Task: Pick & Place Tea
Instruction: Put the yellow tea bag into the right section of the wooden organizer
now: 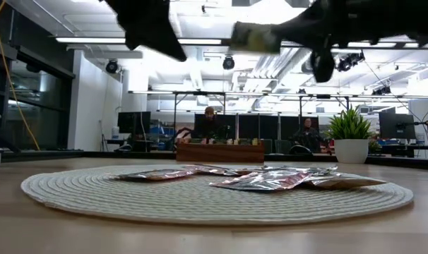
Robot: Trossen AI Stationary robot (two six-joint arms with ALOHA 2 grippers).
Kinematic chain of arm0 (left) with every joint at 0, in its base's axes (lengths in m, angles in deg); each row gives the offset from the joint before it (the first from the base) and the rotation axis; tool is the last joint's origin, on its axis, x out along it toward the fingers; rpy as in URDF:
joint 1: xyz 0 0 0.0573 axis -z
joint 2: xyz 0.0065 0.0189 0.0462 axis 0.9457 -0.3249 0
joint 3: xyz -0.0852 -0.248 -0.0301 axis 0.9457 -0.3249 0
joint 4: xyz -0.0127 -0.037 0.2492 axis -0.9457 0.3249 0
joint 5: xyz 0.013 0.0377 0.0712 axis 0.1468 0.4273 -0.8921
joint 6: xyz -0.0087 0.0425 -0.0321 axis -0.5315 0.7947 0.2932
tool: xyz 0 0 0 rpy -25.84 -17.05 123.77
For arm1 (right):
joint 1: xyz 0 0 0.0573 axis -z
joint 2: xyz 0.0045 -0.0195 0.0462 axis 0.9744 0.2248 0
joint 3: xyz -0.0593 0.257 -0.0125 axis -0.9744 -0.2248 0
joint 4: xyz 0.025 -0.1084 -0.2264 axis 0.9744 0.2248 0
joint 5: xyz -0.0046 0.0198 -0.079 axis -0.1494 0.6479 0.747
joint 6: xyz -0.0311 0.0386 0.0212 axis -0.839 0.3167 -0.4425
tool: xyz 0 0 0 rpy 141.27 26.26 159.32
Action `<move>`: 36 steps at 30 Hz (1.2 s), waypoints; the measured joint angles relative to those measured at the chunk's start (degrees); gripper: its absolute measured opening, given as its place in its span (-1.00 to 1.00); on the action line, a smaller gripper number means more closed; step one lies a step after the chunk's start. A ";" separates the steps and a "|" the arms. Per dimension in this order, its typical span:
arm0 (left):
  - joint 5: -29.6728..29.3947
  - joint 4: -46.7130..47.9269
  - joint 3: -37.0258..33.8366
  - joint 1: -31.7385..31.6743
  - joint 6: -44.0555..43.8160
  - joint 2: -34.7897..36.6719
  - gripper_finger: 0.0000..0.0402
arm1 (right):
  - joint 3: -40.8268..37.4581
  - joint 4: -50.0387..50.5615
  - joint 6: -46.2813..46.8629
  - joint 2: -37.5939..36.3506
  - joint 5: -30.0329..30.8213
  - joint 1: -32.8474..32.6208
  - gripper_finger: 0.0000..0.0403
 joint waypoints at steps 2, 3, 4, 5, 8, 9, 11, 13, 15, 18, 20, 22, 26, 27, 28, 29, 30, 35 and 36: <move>-1.22 -5.12 -0.03 -0.04 0.82 0.02 -1.00 | -4.05 -10.78 -1.32 -0.31 3.62 -0.80 -1.00; -1.31 -8.53 -0.36 -0.32 2.03 0.02 -1.00 | -5.47 -14.92 -2.00 -0.29 4.68 -1.06 -1.00; -1.18 -12.21 -0.85 -0.89 3.80 0.02 -1.00 | -6.54 -17.93 -2.77 -0.26 5.34 -1.33 -1.00; -0.70 -16.50 -1.38 -1.46 5.39 -0.05 -1.00 | -7.30 -20.24 -3.56 -0.26 5.75 -1.54 -1.00; 0.14 -27.33 -2.48 -3.76 8.94 -0.11 -0.99 | -7.44 -23.60 -5.65 -0.26 5.82 -1.59 -1.00; 0.68 -29.93 -2.66 -4.64 9.73 -0.11 -0.99 | -6.92 -23.83 -6.46 -0.23 5.59 -1.52 -1.00; 1.65 -33.24 -2.80 -6.34 10.62 -0.11 -0.95 | -5.34 -24.29 -8.20 -0.21 4.46 -1.23 -1.00; 3.97 -36.49 -2.80 -8.04 11.42 -0.11 -0.88 | -3.67 -24.64 -9.54 -0.21 2.40 -0.61 -1.00; 6.93 -39.67 -2.80 -9.59 11.67 -0.11 -0.76 | -2.01 -24.61 -10.81 -0.21 0.50 0.06 -1.00; 10.79 -43.53 -2.80 -11.43 11.58 -0.13 -0.53 | -0.08 -24.64 -12.64 -0.21 -1.07 0.96 -1.00; 11.89 -45.34 -2.80 -12.17 11.59 -0.13 -0.36 | 0.60 -24.59 -12.93 -0.21 -2.28 1.68 -1.00; 11.89 -46.15 -2.80 -12.54 11.60 -0.13 -0.20 | 0.89 -24.38 -12.95 -0.21 -2.85 2.18 -1.00; 15.56 -46.76 -2.80 -13.01 12.00 -0.15 0.00 | 0.90 -24.61 -13.14 -0.21 -2.85 2.89 -1.00; 17.19 -46.75 -2.80 -13.17 11.99 -0.15 0.03 | 0.90 -24.86 -13.15 -0.21 -3.22 3.16 -1.00; 18.77 -46.76 -2.80 -13.14 12.00 -0.15 0.04 | 0.90 -25.22 -13.15 -0.21 -3.67 3.44 -1.00; 19.94 -46.78 -2.80 -13.16 12.00 -0.15 0.05 | 0.90 -25.71 -13.15 -0.21 -4.09 3.72 -1.00; 20.76 -46.84 -2.80 -13.14 12.00 -0.15 0.05 | 0.90 -26.07 -13.15 -0.21 -4.53 3.97 -1.00; 21.10 -47.48 -2.80 -13.14 12.00 -0.17 0.05 | 0.92 -26.41 -13.15 -0.21 -5.06 4.37 -1.00; 21.08 -48.03 -2.80 -13.14 12.00 -0.17 0.05 | 0.92 -26.36 -13.09 -0.21 -5.26 4.37 -1.00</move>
